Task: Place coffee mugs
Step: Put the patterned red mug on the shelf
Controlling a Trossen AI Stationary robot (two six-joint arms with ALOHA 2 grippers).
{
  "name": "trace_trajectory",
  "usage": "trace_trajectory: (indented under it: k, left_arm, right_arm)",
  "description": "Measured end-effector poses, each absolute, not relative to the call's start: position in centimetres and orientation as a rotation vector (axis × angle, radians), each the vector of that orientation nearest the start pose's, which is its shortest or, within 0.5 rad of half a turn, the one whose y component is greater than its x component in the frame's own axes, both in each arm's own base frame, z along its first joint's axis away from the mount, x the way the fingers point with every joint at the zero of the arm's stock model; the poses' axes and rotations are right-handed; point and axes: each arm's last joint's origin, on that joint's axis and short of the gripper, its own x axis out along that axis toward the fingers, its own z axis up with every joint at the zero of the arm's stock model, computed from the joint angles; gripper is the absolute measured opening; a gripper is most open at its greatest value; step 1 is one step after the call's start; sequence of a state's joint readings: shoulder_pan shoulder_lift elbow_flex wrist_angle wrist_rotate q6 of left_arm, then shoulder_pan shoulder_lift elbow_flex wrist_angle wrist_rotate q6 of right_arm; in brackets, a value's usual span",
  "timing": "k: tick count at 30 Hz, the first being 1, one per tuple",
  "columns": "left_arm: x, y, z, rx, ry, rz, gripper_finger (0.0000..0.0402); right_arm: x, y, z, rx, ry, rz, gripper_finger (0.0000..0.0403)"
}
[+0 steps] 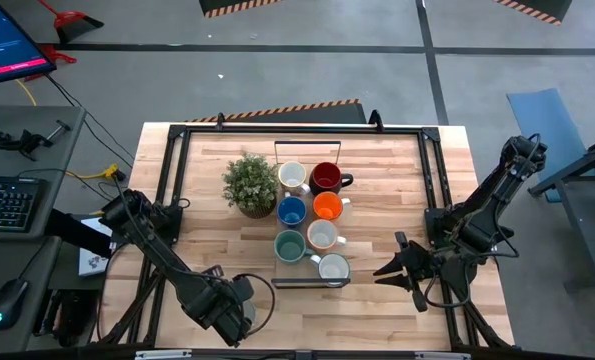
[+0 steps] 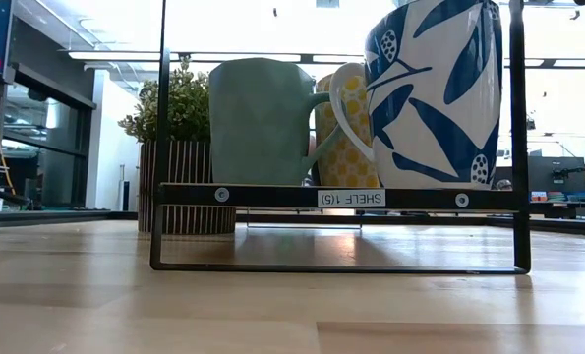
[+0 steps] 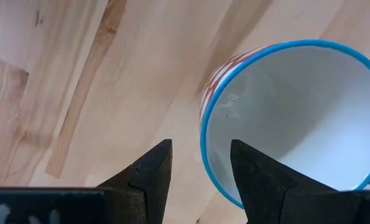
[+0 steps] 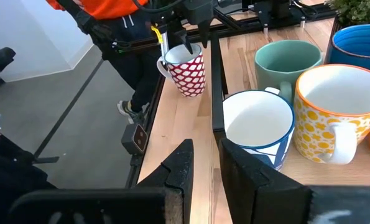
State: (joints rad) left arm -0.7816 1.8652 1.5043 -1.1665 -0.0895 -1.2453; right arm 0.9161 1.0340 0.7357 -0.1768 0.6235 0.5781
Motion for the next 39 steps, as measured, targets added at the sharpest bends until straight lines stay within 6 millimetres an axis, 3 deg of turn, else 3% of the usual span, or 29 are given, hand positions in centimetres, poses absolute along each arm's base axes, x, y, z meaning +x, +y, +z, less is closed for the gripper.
trace_trajectory:
  k: [17,30,39]
  left_arm:
    - [25.9,-24.4,22.0,-0.297,1.456,0.342,0.0148]
    - [26.3,-24.0,22.0,-0.170,1.470,0.232,0.0016]
    - [26.7,-22.8,22.1,-0.065,1.507,0.195,0.0006]
  right_arm:
    - [14.6,16.2,27.3,0.226,0.420,0.174,0.0060]
    - [14.6,16.2,27.3,0.225,0.421,0.173,0.0060]
    - [14.6,16.2,27.3,0.224,0.416,0.164,0.0060]
